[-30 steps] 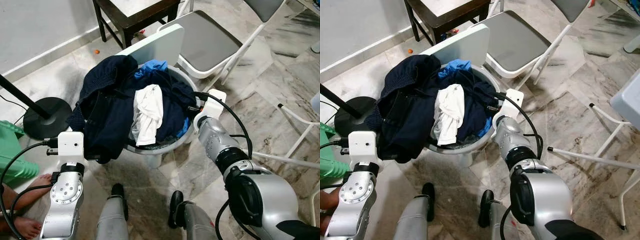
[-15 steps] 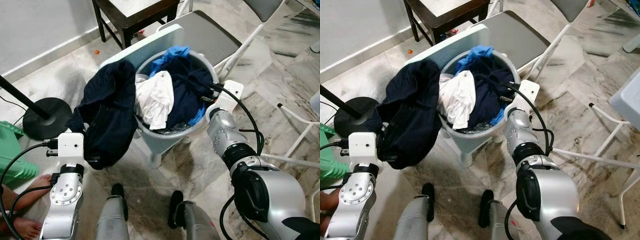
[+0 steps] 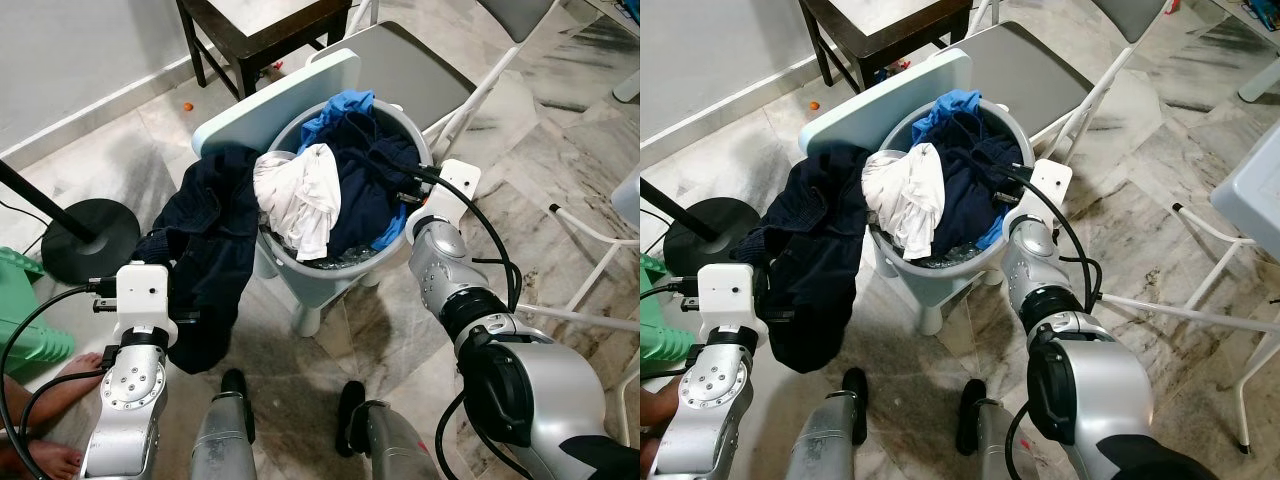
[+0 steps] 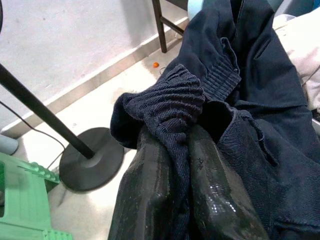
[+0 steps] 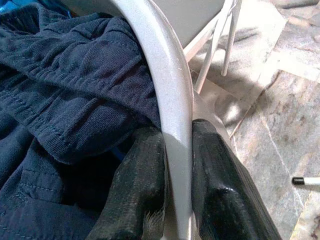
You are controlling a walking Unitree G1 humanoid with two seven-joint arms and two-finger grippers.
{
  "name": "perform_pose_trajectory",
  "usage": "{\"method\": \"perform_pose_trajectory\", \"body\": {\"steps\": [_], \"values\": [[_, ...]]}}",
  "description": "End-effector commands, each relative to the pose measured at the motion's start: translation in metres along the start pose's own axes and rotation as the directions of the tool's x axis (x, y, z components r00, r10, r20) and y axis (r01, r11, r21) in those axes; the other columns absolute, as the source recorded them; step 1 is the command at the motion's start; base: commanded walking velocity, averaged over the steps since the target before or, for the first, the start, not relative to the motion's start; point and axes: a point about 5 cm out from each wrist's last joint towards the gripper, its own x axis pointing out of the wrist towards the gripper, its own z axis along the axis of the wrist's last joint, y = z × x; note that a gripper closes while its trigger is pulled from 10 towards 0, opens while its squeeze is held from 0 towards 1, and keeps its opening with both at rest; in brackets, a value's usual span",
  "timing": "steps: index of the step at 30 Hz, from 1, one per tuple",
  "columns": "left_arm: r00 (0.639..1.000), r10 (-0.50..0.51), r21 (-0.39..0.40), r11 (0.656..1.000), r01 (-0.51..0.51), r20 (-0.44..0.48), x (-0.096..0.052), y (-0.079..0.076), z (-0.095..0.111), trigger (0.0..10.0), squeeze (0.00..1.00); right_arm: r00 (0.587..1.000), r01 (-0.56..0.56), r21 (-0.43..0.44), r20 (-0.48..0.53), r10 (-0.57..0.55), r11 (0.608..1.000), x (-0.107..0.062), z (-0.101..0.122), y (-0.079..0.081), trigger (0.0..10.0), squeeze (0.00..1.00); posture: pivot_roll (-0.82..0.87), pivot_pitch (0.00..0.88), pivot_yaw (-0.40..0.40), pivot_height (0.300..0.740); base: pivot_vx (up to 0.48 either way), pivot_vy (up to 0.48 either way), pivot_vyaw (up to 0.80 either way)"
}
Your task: Hang hanger
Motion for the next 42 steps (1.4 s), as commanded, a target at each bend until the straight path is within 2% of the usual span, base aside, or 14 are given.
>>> {"method": "perform_pose_trajectory", "body": {"steps": [1, 6, 7, 11, 13, 17, 22, 24, 25, 27, 32, 38, 42], "values": [[1.0, 0.015, 0.004, 1.0, -0.015, -0.009, -0.003, 0.001, -0.003, 10.0, 0.0, 1.0, -0.004, 0.021, 0.008, 0.004, 1.0, 0.001, 0.005, 0.003, 0.0, 0.0, 0.2, 0.369, -0.084, 0.74, 0.0, 0.0, 0.0], [0.999, 0.025, -0.01, 1.0, -0.024, 0.037, 0.0, 0.001, 0.006, 10.0, 0.0, 1.0, -0.023, 0.023, -0.018, 0.023, 0.999, 0.0, 0.002, 0.01, 0.0, 0.0, 0.19, 0.36, -0.09, 0.74, 0.0, 0.0, 0.0], [0.993, 0.017, 0.0, 1.0, -0.017, 0.113, 0.003, 0.0, 0.025, 10.0, 0.0, 0.999, -0.039, 0.029, -0.035, 0.04, 0.999, -0.001, 0.0, 0.015, 0.0, 0.0, 0.2, 0.353, -0.094, 0.74, 0.0, 0.0, 0.0], [0.988, 0.016, 0.003, 1.0, -0.017, 0.156, 0.003, 0.0, 0.037, 10.0, 0.0, 0.998, -0.043, 0.026, -0.054, 0.045, 0.999, -0.001, -0.003, 0.015, 0.0, 0.0, 0.2, 0.348, -0.096, 0.74, 0.0, 0.0, 0.0], [0.976, 0.019, 0.02, 0.999, -0.024, 0.216, 0.001, 0.0, 0.053, 10.0, 0.0, 0.997, -0.047, 0.023, -0.064, 0.048, 0.999, -0.002, -0.004, 0.015, 0.0, 0.0, 0.2, 0.336, -0.099, 0.74, 0.0, 0.0, 0.0], [0.962, 0.02, 0.041, 0.999, -0.033, 0.272, -0.002, 0.002, 0.067, 10.0, 0.0, 0.996, -0.048, 0.019, -0.076, 0.05, 0.999, -0.002, -0.006, 0.015, 0.0, 0.0, 0.21, 0.328, -0.098, 0.74, 0.0, 0.0, 0.0], [0.913, 0.026, 0.083, 0.994, -0.065, 0.406, -0.012, 0.011, 0.107, 10.0, 0.0, 0.995, -0.053, 0.013, -0.087, 0.054, 0.998, -0.003, -0.01, 0.015, 0.0, 0.0, 0.23, 0.313, -0.094, 0.74, 0.0, 0.0, 0.0], [0.901, 0.031, 0.084, 0.994, -0.075, 0.433, -0.012, 0.014, 0.117, 10.0, 0.0, 0.994, -0.056, 0.015, -0.095, 0.057, 0.998, -0.004, -0.012, 0.016, 0.0, 0.0, 0.24, 0.31, -0.092, 0.74, 0.0, 0.0, 0.0], [0.873, 0.042, 0.08, 0.993, -0.092, 0.487, -0.011, 0.019, 0.137, 10.0, 0.0, 0.992, -0.062, 0.021, -0.11, 0.064, 0.998, -0.005, -0.016, 0.019, 0.0, 0.0, 0.25, 0.302, -0.092, 0.74, 0.0, 0.0, 0.0], [0.856, 0.048, 0.074, 0.992, -0.1, 0.515, -0.01, 0.02, 0.147, 10.0, 0.0, 0.99, -0.065, 0.027, -0.123, 0.068, 0.997, -0.006, -0.019, 0.022, 0.0, 0.0, 0.26, 0.298, -0.093, 0.74, 0.0, 0.0, 0.0], [0.826, 0.037, 0.08, 0.992, -0.099, 0.562, -0.013, 0.016, 0.167, 10.0, 0.0, 0.978, -0.101, 0.018, -0.18, 0.102, 0.995, -0.011, -0.031, 0.034, 0.0, 0.0, 0.27, 0.286, -0.094, 0.74, 0.0, 0.0, 0.0], [0.832, 0.053, 0.061, 0.993, -0.104, 0.552, -0.011, 0.012, 0.168, 10.0, 0.0, 0.961, -0.172, 0.034, -0.213, 0.175, 0.984, -0.016, -0.035, 0.052, 0.0, 0.0, 0.27, 0.275, -0.094, 0.74, 0.0, 0.0, 0.0], [0.836, 0.046, 0.057, 0.994, -0.093, 0.547, -0.01, 0.009, 0.166, 10.0, 0.0, 0.954, -0.205, 0.079, -0.208, 0.217, 0.976, -0.016, -0.029, 0.061, 0.0, 0.0, 0.26, 0.273, -0.092, 0.74, 0.0, 0.0, 0.0]]}}
